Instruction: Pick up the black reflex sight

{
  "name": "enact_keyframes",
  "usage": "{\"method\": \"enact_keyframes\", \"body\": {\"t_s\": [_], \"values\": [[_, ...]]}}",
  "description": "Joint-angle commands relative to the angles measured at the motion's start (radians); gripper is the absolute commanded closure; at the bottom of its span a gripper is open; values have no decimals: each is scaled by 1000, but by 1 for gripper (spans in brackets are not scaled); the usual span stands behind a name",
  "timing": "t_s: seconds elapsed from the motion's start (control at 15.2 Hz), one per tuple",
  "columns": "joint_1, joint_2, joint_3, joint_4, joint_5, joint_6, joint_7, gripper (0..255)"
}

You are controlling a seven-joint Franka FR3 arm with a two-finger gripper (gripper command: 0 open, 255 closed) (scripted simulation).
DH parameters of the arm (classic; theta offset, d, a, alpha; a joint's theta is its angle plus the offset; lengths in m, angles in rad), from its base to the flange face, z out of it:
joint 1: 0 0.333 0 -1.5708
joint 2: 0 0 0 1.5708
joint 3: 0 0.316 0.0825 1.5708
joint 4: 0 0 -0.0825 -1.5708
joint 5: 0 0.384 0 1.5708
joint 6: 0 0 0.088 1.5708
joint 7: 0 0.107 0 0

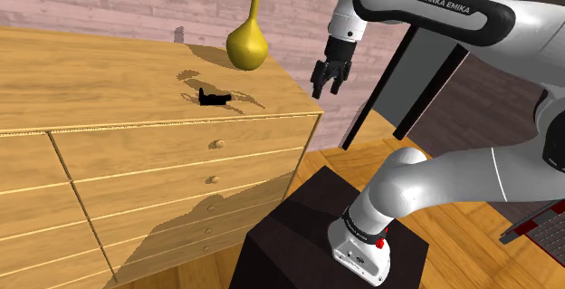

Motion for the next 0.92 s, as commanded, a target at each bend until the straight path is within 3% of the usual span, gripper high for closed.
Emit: {"method": "enact_keyframes", "body": {"t_s": [0.0, 0.4, 0.86], "values": [[0, 0, 0, 0, 0, 0, 0, 0], [79, 193, -59, 61, -7, 168, -242, 0], [168, 423, -97, 186, 33, 311, -520, 0]]}}
